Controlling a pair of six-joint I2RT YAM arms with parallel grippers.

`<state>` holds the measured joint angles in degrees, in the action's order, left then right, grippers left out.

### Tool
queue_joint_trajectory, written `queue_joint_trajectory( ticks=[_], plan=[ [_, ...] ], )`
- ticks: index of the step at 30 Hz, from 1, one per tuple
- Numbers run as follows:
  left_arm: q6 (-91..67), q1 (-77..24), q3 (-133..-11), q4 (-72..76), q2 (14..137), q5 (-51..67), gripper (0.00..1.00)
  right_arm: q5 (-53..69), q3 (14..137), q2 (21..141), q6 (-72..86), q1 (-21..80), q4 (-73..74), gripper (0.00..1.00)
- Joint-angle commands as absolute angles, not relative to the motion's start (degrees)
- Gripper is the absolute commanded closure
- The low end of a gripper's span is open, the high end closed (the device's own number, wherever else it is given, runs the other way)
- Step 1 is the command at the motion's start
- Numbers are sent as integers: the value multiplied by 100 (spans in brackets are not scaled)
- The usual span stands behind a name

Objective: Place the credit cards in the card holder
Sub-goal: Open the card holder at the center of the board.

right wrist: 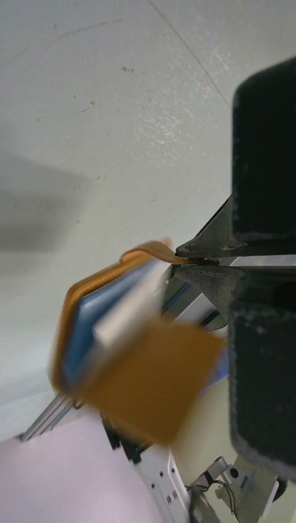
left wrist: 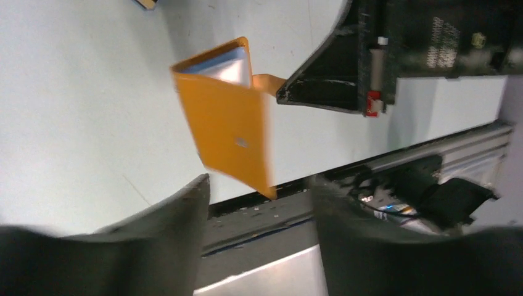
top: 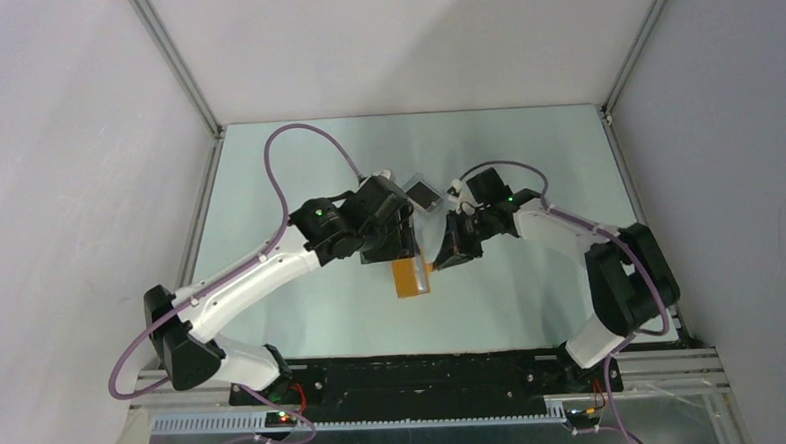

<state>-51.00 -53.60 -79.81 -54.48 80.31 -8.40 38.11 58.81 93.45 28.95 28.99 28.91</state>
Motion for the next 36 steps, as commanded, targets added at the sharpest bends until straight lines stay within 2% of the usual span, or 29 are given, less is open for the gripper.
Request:
queue_joint_trajectory(
  ticks=[1,2,4,6,11,15,21,25,32,36],
  plan=[
    [-4971,-5196,-7811,-5361,7680,-981,21,4171,5933,8400,2634,2563,2819,100],
    [-4929,-5120,-7746,-5357,7587,-1014,12,4204,5937,8292,2621,2449,2825,100],
    [-4777,-5022,-7594,-5361,7434,-1167,3,4196,5966,7959,2608,2334,2924,100],
    [-4579,-4898,-7498,-5357,7367,-1187,1,4080,6077,7826,2513,2307,3227,100],
    [-4117,-4834,-7615,-5219,7691,-821,3,4073,6217,7938,2281,2303,3937,100],
    [-4109,-4843,-7636,-4775,8275,-437,8,4267,6230,8002,2141,2270,4008,100],
    [-4113,-4847,-7641,-4417,8780,-308,11,4618,6197,8058,1717,2263,4189,100],
    [-4191,-4847,-7528,-4068,9073,55,20,4298,5917,7907,1619,2211,4324,100],
    [-4282,-5016,-7764,-3797,10001,481,53,4014,4970,7632,1962,1752,4240,100],
    [-4321,-5071,-7988,-3768,10558,467,63,3923,4776,7440,1975,1634,4196,100]
  ],
)
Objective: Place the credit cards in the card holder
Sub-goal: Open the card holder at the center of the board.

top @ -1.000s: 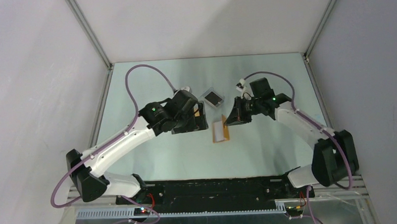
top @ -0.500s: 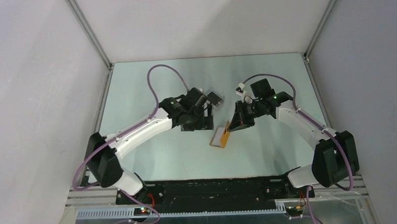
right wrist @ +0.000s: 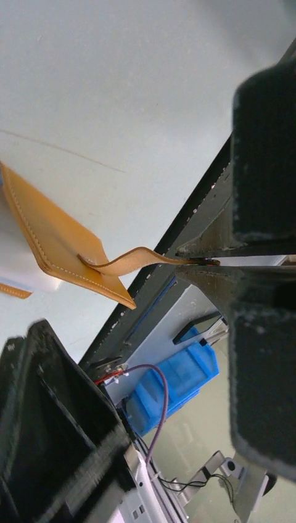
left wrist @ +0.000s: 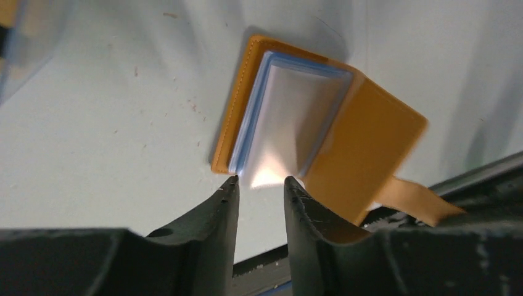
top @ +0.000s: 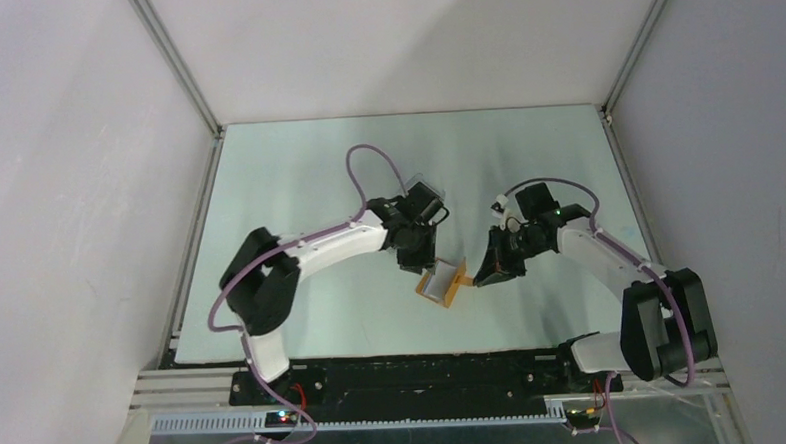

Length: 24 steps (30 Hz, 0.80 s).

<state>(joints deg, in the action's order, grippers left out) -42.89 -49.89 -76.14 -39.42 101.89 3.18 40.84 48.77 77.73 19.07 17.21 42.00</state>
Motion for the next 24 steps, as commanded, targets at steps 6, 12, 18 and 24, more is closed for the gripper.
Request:
queue_joint_trajectory(
  ticks=[6,12,18,24],
  plan=[
    [-4218,-5171,-8343,-3683,11093,674,70,3642,4639,7366,2135,1596,4324,100],
    [-4324,-5182,-8244,-3636,11418,634,79,2920,4447,7262,2527,1384,4527,100],
    [-4550,-5115,-7910,-3694,11639,409,89,2400,4254,7225,2861,1017,4582,100],
    [-4982,-4937,-7376,-3721,11539,-197,99,1609,4248,7619,3096,933,4334,100]
  ],
)
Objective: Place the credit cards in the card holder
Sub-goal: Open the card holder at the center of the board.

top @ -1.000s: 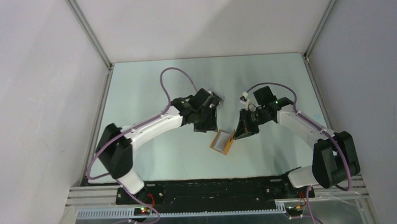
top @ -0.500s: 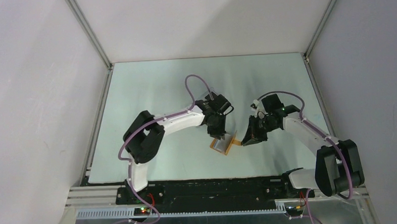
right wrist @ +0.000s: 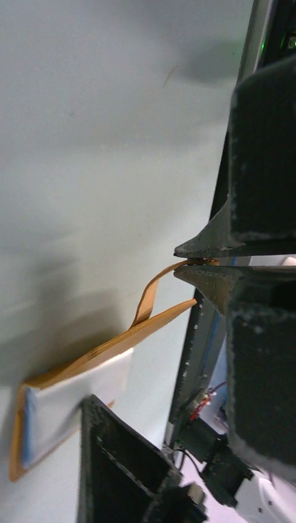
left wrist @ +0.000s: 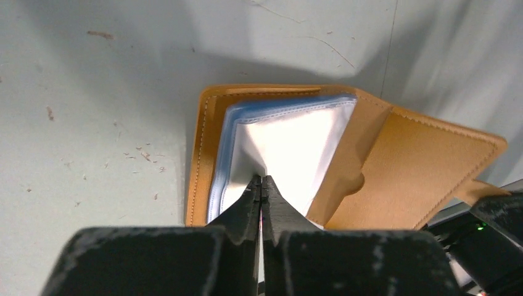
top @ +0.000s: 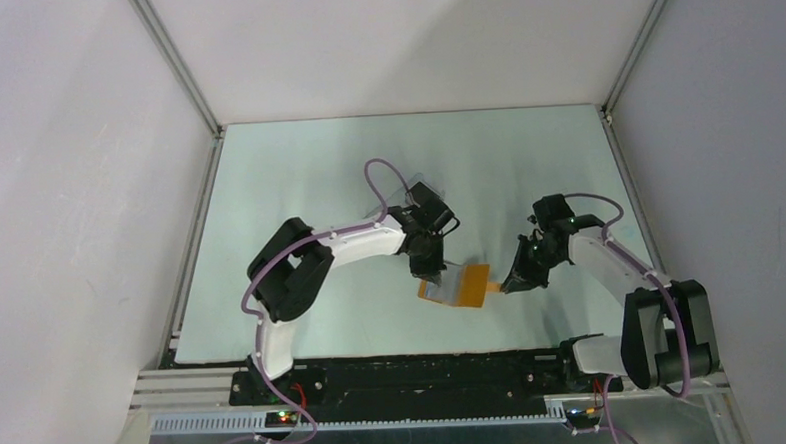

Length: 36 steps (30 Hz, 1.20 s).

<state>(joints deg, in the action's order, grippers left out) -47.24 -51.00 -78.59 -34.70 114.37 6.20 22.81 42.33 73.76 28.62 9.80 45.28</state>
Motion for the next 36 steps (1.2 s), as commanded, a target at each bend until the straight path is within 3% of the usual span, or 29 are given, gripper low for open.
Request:
queue_joint_trajectory(
  ticks=[1,11,13,14,20,24,30,32,35,36],
  plan=[
    [-5034,-4929,-7331,-3728,11544,-230,99,1532,4242,7725,3057,945,4215,100],
    [-6009,-4920,-6628,-3747,11007,-1056,100,644,4745,9060,2526,925,3757,93],
    [-6100,-4939,-6596,-3744,10933,-1186,100,728,4871,9150,2412,935,3738,85],
    [-6124,-4955,-6612,-3744,10920,-1243,100,821,4910,9136,2371,938,3741,75],
    [-6114,-5077,-6831,-3736,10937,-1374,100,745,5337,8425,2129,1169,4170,39],
    [-6001,-5117,-6997,-3736,10981,-1353,100,786,5685,7838,2129,1275,4461,30],
    [-5892,-5157,-7133,-3736,10960,-1314,99,1400,6093,7291,2148,1674,4611,32],
    [-5878,-5159,-7144,-3742,10960,-1305,99,1816,6120,7312,2232,1769,4551,39],
    [-5842,-5164,-7153,-3736,10982,-1291,99,2666,6126,7464,2375,1945,4309,65],
    [-5835,-5162,-7165,-3738,11003,-1281,99,2805,6119,7559,2413,1983,4164,70]
  ],
)
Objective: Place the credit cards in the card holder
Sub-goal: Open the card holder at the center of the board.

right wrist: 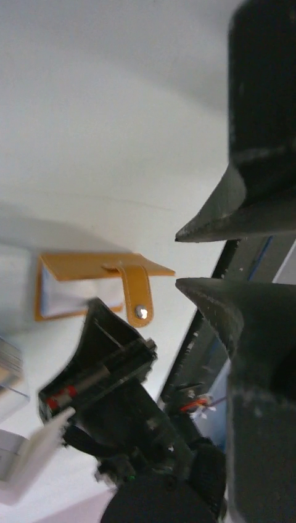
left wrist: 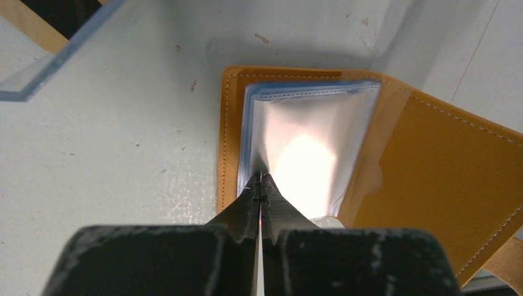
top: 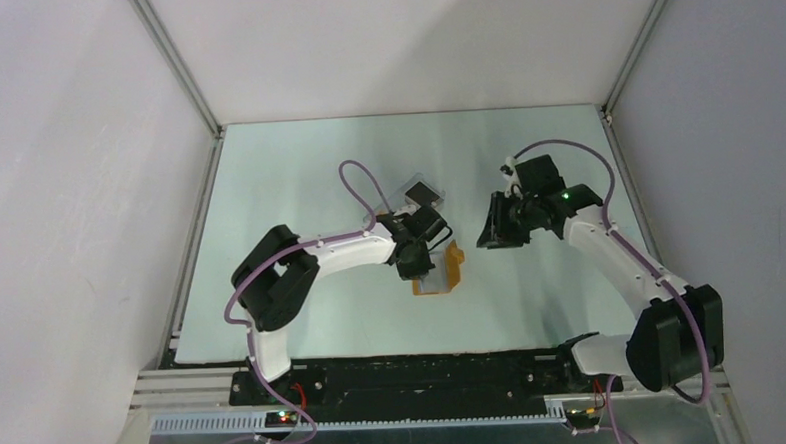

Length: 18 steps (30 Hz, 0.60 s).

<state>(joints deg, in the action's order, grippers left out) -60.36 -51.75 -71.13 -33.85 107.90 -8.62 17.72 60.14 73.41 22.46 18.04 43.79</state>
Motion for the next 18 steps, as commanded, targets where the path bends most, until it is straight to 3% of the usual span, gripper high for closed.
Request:
queue_joint_trajectory(
  ticks=[1,5,12,18],
  plan=[
    [-5818,-5164,-7173,-3737,11012,-1278,99,3070,6118,7612,2517,2056,4021,78],
    [-5786,-5166,-7214,-3740,11067,-1237,99,3625,6172,7961,2691,2292,3875,100],
    [-5766,-5165,-7228,-3737,11095,-1235,100,3421,6221,8448,2867,2971,3855,100],
    [-5758,-5164,-7216,-3741,11115,-1219,100,2517,6190,9013,3057,3265,3583,100]
  ],
)
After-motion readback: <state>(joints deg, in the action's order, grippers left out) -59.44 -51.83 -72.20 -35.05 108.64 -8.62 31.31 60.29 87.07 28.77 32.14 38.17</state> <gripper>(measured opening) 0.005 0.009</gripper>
